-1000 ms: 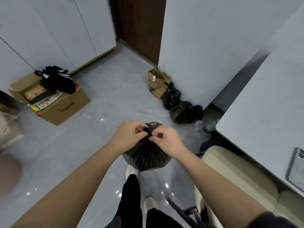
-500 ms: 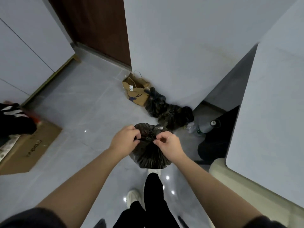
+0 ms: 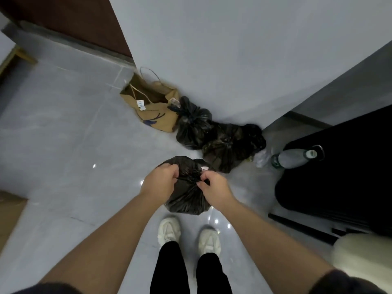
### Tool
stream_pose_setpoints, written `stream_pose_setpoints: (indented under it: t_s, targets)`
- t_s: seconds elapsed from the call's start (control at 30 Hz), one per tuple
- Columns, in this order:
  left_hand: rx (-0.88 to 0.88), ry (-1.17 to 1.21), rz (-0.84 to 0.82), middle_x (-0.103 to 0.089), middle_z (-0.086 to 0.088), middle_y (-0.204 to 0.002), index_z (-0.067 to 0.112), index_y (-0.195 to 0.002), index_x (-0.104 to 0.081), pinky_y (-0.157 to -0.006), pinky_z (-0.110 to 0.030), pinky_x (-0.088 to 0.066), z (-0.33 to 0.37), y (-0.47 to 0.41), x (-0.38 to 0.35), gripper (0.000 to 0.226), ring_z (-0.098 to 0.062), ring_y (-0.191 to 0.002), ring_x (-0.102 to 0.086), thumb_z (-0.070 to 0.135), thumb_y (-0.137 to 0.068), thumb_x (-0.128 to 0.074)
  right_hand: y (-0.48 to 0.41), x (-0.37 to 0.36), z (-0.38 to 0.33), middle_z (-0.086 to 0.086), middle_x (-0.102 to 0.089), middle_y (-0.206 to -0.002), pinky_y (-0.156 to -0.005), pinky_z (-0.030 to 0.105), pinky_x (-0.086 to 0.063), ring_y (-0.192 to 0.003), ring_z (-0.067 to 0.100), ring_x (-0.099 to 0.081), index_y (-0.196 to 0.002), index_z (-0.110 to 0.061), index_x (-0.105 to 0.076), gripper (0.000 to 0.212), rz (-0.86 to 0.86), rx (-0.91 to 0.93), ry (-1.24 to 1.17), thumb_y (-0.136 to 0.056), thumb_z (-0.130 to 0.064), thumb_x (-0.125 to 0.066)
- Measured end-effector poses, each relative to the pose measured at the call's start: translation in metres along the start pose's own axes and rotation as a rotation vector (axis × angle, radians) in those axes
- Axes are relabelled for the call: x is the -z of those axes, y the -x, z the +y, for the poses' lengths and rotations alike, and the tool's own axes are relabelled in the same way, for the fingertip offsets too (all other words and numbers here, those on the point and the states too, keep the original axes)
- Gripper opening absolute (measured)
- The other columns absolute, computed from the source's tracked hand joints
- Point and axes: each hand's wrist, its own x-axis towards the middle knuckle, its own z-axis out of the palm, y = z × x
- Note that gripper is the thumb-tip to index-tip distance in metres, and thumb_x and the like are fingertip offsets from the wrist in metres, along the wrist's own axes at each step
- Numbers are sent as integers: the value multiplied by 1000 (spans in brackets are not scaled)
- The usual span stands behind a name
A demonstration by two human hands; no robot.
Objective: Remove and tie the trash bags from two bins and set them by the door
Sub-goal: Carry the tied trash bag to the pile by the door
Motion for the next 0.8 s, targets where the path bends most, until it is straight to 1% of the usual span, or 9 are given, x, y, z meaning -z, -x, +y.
stream_pose_setpoints:
  t_s: [0.17, 0.33, 0.43, 0.5, 0.57, 0.6, 0.67, 0.73, 0.8]
  targets:
    - [-63, -61, -62, -55, -8, -88, 5, -89, -59, -64, -29, -34, -41, -71, -49, 6, -20, -74, -50, 2, -88, -53, -70, -37, 35, 0, -60, -89, -72, 26, -38, -84, 19, -55, -82, -19, -53, 10, 4, -69, -17, -89, -19, -60]
    - [-96, -19, -44, -59, -12, -91, 4, -90, -59, -65, -33, -40, -68, -132, -90, 8, -29, -80, -57, 2, -87, -53, -132, -58, 63, 4, -63, -95, -78, 27, -44, -91, 22, -58, -91, -16, -61, 5, 17, -133, -57, -90, -21, -59]
    - [-141, 10, -3, -61, -14, -89, 3, -87, -60, -63, -32, -40, -77, -163, -109, 7, -30, -78, -59, -1, -85, -55, -167, -62, 77, 6, -63, -94, -82, 31, -48, -93, 24, -60, -89, -17, -59, 5, 51, -168, -81, -90, -21, -60]
    - [-157, 77, 58, -62, -14, -91, 4, -88, -61, -66, -35, -45, -81, -181, -120, 7, -31, -81, -60, 0, -83, -57, -188, -63, 85, 7, -63, -91, -82, 33, -50, -91, 25, -60, -88, -16, -59, 6, 84, -177, -84, -89, -22, -61]
    - [-71, 158, 97, -59, -13, -108, 8, -105, -59, -79, -38, -48, -86, -191, -132, 21, -30, -98, -57, 6, -84, -61, -205, -66, 94, 8, -63, -88, -82, 34, -51, -89, 26, -61, -84, -16, -58, 9, 83, -186, -82, -88, -22, -62]
    - [5, 181, 90, -54, -12, -120, 10, -118, -53, -87, -40, -48, -89, -192, -140, 36, -29, -109, -53, 10, -83, -63, -211, -70, 98, 9, -63, -88, -82, 36, -51, -88, 27, -61, -82, -15, -58, 10, 68, -188, -70, -88, -22, -62]
    - [173, 233, 29, -40, -13, -140, 14, -140, -34, -101, -47, -42, -99, -189, -156, 69, -31, -126, -42, 21, -81, -69, -218, -78, 105, 10, -64, -90, -83, 38, -52, -89, 27, -61, -82, -15, -58, 9, 42, -187, -55, -88, -21, -61]
    - [324, 326, -58, -27, -14, -150, 18, -150, -14, -107, -49, -38, -106, -183, -169, 93, -33, -134, -35, 27, -79, -73, -221, -87, 111, 11, -63, -95, -84, 39, -52, -92, 27, -60, -86, -14, -60, 8, 40, -180, -62, -89, -21, -60]
    - [384, 403, -112, -20, -14, -154, 20, -152, -2, -107, -45, -36, -110, -180, -179, 103, -32, -137, -32, 27, -78, -74, -222, -93, 114, 10, -62, -96, -84, 39, -51, -93, 27, -60, -89, -13, -60, 9, 39, -169, -65, -91, -21, -58]
